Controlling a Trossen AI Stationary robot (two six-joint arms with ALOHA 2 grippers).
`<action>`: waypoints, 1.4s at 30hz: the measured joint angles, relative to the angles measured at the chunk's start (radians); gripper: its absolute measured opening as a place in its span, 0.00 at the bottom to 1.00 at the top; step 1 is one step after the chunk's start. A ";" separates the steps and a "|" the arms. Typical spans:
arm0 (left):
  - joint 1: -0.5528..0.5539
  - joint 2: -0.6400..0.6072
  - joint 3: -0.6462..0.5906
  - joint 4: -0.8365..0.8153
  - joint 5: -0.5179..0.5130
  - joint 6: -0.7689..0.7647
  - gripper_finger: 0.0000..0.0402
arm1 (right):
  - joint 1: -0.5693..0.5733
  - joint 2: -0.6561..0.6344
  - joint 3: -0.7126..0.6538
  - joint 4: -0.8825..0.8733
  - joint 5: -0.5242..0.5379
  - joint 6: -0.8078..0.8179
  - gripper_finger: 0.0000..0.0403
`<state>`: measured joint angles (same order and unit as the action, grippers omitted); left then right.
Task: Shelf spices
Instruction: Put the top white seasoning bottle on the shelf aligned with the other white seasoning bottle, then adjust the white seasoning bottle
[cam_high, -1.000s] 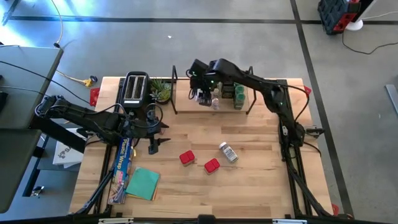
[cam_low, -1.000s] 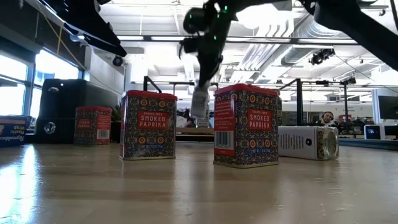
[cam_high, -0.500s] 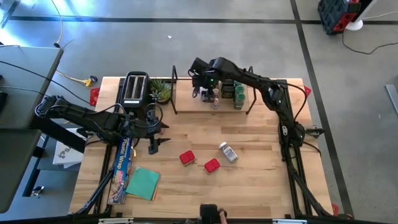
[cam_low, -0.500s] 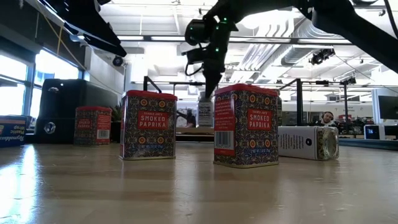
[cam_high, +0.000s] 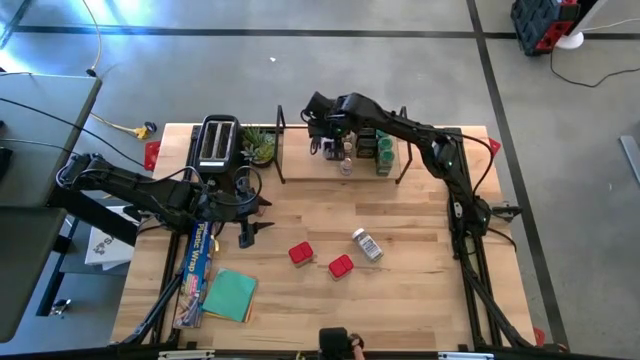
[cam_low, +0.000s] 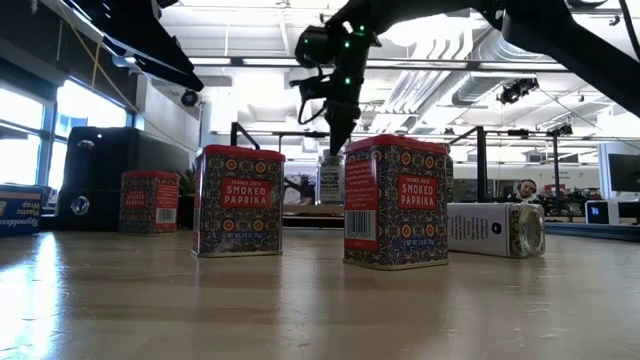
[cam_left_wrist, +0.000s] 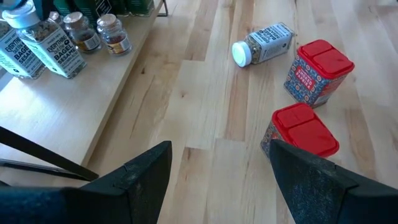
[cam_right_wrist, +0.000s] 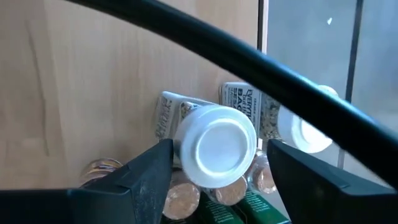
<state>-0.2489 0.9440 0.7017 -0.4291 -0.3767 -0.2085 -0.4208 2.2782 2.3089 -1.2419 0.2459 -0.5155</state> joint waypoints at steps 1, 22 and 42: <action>0.000 0.000 0.000 0.000 0.000 0.000 0.66 | 0.005 -0.006 0.000 0.000 0.001 0.001 0.62; -0.001 0.000 0.000 -0.002 0.006 -0.025 0.66 | -0.077 -0.022 0.031 -0.147 -0.122 0.429 0.22; 0.000 0.000 0.000 -0.001 0.007 -0.024 0.66 | -0.078 0.042 0.030 -0.057 -0.042 0.439 0.17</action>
<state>-0.2489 0.9440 0.7013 -0.4300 -0.3695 -0.2329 -0.4988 2.3199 2.3391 -1.2987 0.2044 -0.0767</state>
